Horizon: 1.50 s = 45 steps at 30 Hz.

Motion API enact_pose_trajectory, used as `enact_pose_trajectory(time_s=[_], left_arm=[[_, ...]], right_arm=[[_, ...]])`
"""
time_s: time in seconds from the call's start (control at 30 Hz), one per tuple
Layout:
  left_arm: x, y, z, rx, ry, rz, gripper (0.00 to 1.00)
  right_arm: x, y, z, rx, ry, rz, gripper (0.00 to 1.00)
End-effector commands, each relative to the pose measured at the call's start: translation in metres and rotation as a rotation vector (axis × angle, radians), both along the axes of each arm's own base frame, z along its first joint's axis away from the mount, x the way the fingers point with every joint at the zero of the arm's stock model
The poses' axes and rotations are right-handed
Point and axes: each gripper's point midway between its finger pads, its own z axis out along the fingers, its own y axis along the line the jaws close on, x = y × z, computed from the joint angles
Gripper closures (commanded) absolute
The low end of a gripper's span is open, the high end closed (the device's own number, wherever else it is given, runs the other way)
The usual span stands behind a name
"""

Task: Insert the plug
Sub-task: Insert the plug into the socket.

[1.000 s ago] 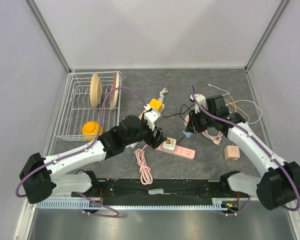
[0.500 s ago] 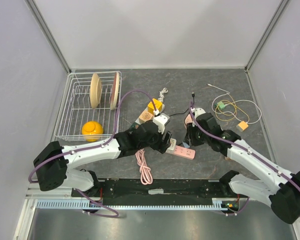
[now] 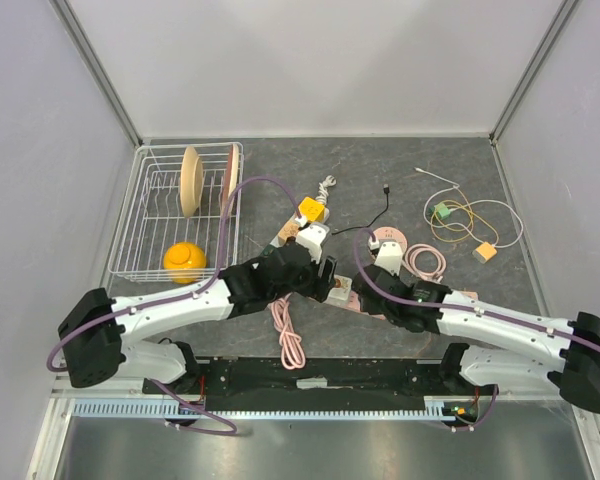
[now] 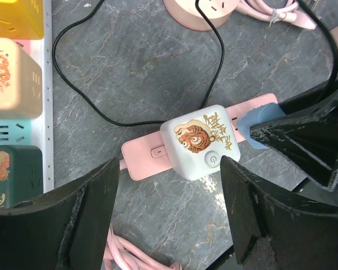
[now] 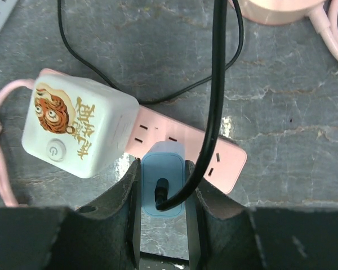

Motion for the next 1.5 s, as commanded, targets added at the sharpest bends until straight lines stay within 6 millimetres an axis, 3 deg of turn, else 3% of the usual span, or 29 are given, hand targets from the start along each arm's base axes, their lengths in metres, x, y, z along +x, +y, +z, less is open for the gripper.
enact_pose_trajectory(time_s=[0.0, 0.1, 0.3, 0.73, 1.17, 1.47], left_arm=[[0.003, 0.005, 0.02, -0.099, -0.026, 0.068, 0.21], [0.0, 0.007, 0.018, -0.119, -0.009, 0.084, 0.21], [-0.002, 0.013, 0.02, -0.141, -0.018, 0.096, 0.22], [-0.003, 0.019, 0.024, -0.139, -0.03, 0.099, 0.22], [-0.004, 0.017, 0.027, -0.157, -0.025, 0.098, 0.24], [-0.002, 0.027, 0.033, -0.169, -0.057, 0.124, 0.24]], right_arm=[[0.007, -0.002, 0.014, 0.01, -0.083, -0.173, 1.0], [0.003, -0.004, 0.008, 0.022, -0.085, -0.215, 1.0], [0.009, -0.004, 0.016, 0.102, -0.126, -0.285, 1.0], [0.005, -0.006, -0.007, 0.067, -0.063, -0.359, 1.0], [0.003, 0.006, -0.012, 0.01, -0.012, -0.307, 1.0], [-0.002, 0.01, -0.034, -0.122, 0.058, -0.278, 1.0]])
